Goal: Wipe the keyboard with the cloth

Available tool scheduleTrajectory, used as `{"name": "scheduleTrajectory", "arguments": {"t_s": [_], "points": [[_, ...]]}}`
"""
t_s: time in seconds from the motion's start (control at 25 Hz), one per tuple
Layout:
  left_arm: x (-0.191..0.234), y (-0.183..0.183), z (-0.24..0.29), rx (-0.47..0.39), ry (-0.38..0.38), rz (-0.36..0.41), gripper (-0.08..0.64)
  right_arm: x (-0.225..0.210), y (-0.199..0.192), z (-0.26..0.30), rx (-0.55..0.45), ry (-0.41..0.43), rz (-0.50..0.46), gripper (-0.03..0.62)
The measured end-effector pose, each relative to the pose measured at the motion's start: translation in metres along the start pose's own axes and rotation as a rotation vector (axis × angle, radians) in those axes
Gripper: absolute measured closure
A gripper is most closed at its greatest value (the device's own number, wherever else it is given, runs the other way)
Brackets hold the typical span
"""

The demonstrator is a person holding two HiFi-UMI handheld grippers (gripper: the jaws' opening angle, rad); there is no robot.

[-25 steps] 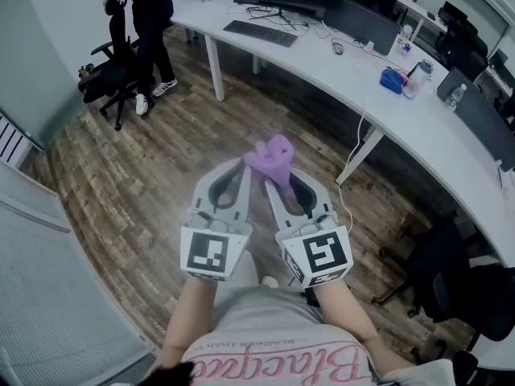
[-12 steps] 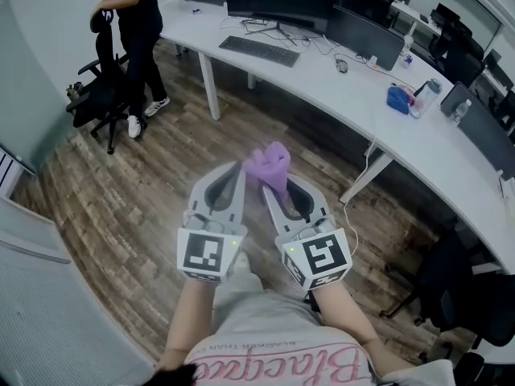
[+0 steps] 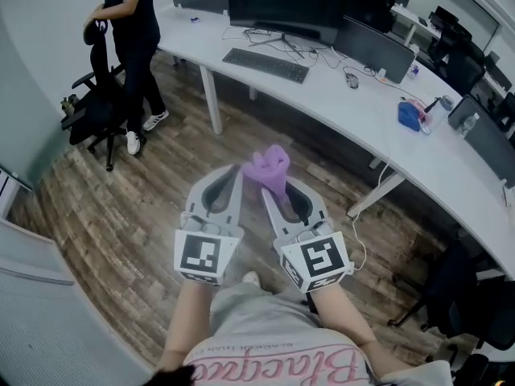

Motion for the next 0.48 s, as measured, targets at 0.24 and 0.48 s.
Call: {"name": "scheduleTrajectory", "arguments": {"t_s": [0.24,0.48], "points": [[0.027,-0.019,0.022,0.018,-0.025,0.007,0.553,-0.007,-0.004,0.040,0.002,-0.035,0.025,0.505],[0.039,-0.035,0.043,0.012,-0.039,-0.023,0.552,-0.020,-0.007,0.061,0.025,-0.059,0.018,0.505]]}}
Point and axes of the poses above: the fingertips, and each gripper's own axes: z forward along the fingers, x to its left, y out of its top, the point moved 6 cm from there along -z, backward along the fingers, and after that the axes turned 15 degrees about z, right-handed, at the moved point
